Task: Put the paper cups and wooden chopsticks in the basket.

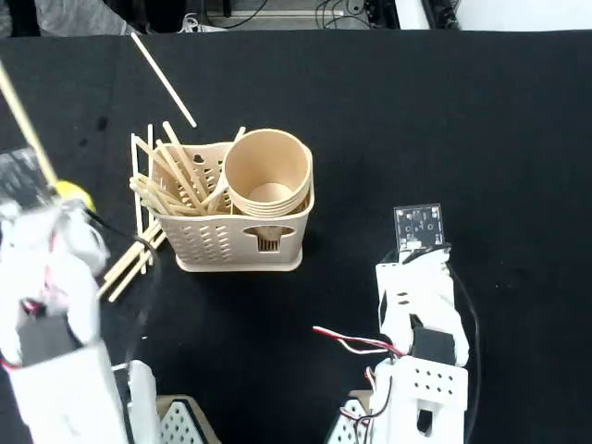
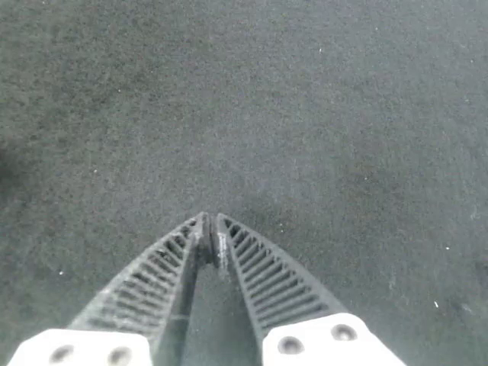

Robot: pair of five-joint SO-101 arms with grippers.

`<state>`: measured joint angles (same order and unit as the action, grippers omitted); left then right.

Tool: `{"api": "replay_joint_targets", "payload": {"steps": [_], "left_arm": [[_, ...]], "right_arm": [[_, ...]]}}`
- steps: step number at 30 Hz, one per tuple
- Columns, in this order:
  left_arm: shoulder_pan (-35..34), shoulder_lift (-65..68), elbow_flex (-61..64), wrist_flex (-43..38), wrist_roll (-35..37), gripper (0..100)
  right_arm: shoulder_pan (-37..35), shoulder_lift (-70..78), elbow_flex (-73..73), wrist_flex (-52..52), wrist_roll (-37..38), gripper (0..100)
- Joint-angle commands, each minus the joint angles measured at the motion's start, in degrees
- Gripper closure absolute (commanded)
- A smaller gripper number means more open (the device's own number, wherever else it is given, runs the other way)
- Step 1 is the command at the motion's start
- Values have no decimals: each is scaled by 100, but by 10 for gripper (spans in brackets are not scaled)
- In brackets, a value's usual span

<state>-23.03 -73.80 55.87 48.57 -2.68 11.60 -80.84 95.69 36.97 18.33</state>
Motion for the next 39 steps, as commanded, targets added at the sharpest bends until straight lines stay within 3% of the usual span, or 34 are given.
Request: {"api": "replay_joint_targets", "payload": {"steps": [1, 4, 7, 10, 14, 20, 28, 32, 39], "left_arm": [[892, -2048, 971, -1064, -18, 970], [1297, -3200, 1692, -2171, -18, 970], [1710, -2875, 1815, -3033, -9, 970], [2105, -2444, 1780, -3332, 141, 970], [2475, -2418, 1367, -3095, 774, 970], [2527, -2374, 989, -1996, 1231, 970], [2536, -2374, 1701, -1996, 1407, 963], [2536, -2374, 1974, -1987, 1442, 884], [2527, -2374, 1956, -1943, 1442, 876]], "right_arm": [[35, -84, -31, -105, -18, 986], [35, -84, -31, -105, -18, 986], [35, -84, -31, -105, -18, 986], [35, -84, -31, -105, -18, 986], [35, -84, -31, -105, -18, 986], [35, -84, -31, -105, -18, 986], [35, -84, -31, -105, -18, 986], [35, -84, -31, -105, -18, 986], [35, -84, -31, -105, -18, 986]]}}
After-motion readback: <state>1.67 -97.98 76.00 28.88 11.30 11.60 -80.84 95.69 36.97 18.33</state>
